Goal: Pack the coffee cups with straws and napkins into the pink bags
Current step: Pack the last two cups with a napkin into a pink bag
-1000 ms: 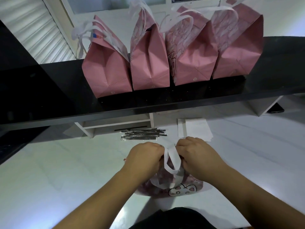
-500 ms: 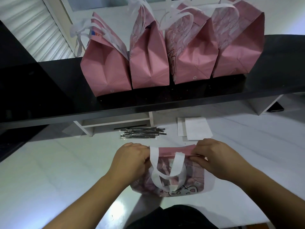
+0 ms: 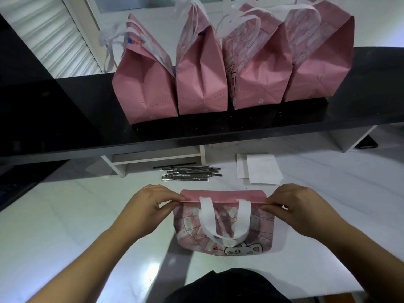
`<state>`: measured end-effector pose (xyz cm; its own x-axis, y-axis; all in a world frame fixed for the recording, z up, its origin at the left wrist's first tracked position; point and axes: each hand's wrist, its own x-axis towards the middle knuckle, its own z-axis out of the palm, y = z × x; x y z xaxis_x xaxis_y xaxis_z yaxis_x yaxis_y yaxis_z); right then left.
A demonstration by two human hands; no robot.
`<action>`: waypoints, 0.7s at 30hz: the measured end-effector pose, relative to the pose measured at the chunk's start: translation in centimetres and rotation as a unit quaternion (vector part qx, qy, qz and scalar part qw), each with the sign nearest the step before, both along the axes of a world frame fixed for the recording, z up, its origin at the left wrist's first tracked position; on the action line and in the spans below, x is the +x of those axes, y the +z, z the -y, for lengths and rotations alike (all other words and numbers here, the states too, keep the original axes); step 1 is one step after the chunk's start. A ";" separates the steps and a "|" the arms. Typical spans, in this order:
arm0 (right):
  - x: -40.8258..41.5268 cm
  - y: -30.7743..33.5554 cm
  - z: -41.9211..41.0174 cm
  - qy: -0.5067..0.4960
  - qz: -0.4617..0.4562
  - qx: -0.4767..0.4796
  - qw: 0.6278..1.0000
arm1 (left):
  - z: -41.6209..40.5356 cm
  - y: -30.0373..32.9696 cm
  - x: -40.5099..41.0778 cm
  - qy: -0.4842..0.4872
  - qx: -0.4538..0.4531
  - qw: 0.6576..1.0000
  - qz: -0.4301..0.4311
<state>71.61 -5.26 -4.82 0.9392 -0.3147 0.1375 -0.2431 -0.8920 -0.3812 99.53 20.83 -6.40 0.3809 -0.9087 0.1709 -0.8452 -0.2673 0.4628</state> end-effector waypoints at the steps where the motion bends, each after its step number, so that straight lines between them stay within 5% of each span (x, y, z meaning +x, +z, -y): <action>1: 0.1 -0.1 -0.1 -0.001 -0.006 -0.004 1.000 | 0.1 -0.1 -0.1 0.008 -0.002 1.000 -0.006; 10: 2.5 0.0 -3.1 0.009 -0.094 -0.101 0.990 | 0.5 -0.5 -0.7 0.045 -0.008 0.998 -0.039; 21: 1.4 2.5 -5.4 -0.105 -0.101 0.001 0.989 | 3.1 0.7 -0.3 0.056 -0.089 0.989 -0.100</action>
<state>73.03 0.14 -2.33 0.8617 -0.5051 -0.0479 -0.4938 -0.8132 -0.3081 99.22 17.70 -5.65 0.5204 -0.8207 0.2359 -0.7019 -0.2538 0.6655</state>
